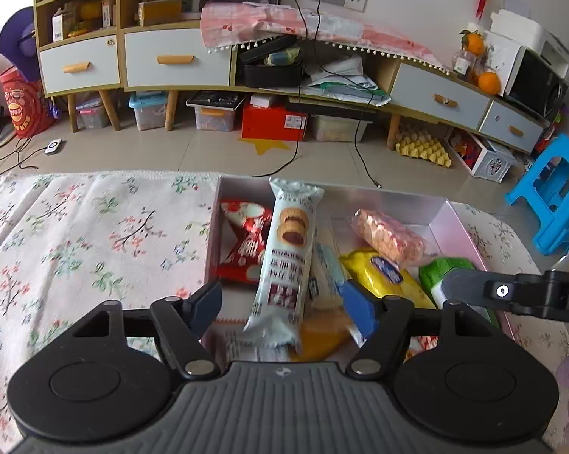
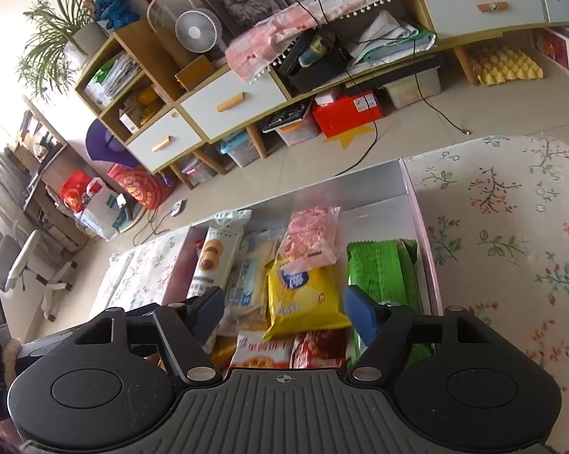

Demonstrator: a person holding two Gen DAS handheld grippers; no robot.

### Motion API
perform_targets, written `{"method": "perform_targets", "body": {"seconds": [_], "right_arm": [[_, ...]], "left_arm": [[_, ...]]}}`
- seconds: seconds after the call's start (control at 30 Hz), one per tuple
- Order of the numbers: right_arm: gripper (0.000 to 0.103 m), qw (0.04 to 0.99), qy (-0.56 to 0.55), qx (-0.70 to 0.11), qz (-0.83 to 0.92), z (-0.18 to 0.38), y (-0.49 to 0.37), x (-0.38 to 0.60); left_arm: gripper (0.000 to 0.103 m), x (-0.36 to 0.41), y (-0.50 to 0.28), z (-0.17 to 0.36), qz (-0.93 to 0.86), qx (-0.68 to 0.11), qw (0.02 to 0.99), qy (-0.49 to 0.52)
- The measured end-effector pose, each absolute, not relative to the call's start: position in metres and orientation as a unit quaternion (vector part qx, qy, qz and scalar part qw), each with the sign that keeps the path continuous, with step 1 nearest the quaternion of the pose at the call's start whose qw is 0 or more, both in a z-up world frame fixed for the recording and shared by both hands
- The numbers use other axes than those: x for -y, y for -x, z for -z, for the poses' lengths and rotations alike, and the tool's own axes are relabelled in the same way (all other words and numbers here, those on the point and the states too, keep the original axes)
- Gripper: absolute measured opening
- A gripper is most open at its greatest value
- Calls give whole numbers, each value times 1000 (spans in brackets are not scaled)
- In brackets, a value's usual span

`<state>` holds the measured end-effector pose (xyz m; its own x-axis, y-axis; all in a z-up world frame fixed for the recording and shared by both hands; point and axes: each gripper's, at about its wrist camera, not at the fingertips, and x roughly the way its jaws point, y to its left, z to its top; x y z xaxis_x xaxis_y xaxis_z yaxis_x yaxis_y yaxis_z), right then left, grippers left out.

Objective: Organize snacks
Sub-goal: 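Open both tools to drop the cookie tube and cracker pack in the box, then withdraw both tools from the box back over the remaining snacks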

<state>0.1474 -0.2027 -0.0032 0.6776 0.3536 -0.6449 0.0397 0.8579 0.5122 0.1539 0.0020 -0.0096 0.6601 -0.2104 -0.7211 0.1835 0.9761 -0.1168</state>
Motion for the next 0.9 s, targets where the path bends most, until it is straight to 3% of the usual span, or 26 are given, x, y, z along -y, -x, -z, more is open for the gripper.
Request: {"method": "perform_targets", "body": {"seconds": [0.2,0.57,0.9], "right_arm": [[83,882,-239,-395,-91,-6,-125,197],[89,883,-199,-413,-97,-16,-93,181],[91,885,-171,-426,-79,-12,-62,173]], "left_arm": [[78,-4,-134,5,110,-403,909,9],[99,-6,-103,3,107,-414,904,-1],[103,-19,-78,10,103,-422,900,-15]]}}
